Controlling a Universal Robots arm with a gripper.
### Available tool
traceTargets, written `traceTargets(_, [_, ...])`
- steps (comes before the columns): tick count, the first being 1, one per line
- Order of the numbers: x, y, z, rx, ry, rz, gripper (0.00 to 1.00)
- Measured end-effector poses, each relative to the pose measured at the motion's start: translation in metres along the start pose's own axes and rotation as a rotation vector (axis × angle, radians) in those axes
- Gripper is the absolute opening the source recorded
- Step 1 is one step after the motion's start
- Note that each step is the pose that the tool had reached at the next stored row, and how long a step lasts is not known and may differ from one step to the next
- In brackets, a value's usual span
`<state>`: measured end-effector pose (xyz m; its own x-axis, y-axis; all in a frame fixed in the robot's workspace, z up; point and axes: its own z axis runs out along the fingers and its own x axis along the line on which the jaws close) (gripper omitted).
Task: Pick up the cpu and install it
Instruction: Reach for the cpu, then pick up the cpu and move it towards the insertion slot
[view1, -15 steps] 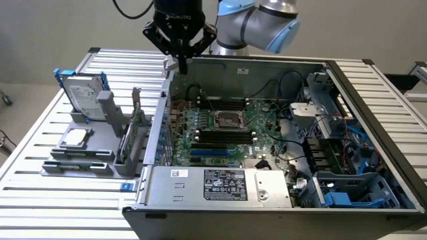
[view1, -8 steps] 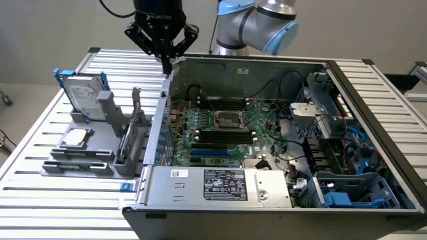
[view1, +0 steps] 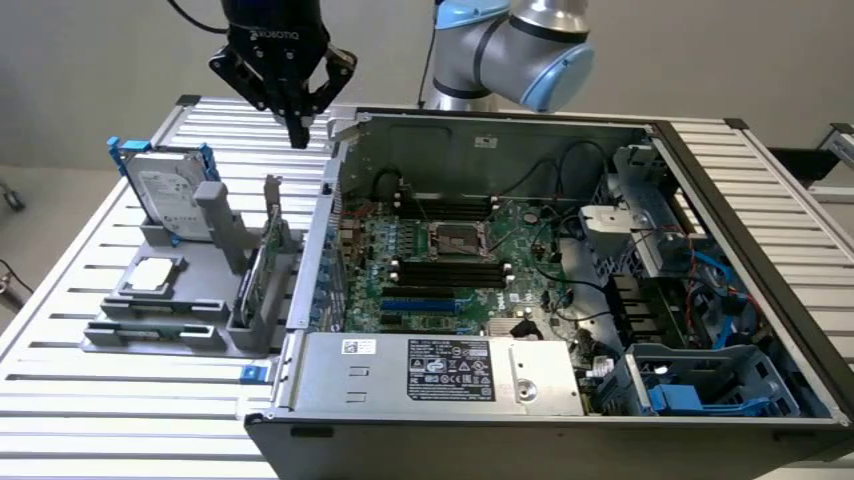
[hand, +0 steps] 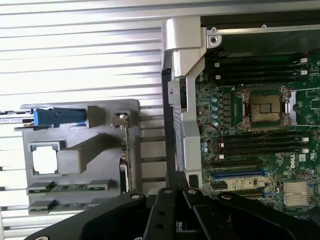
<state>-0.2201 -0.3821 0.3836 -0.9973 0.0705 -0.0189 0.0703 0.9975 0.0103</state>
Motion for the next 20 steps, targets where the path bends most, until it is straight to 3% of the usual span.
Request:
traceTargets(13, [0.06, 0.0031, 0.007, 0.025, -0.0017, 0.0, 0.11])
traceTargets(20, [0.092, 0.0025, 0.0118, 0.0348, -0.0025, -0.001, 0.11])
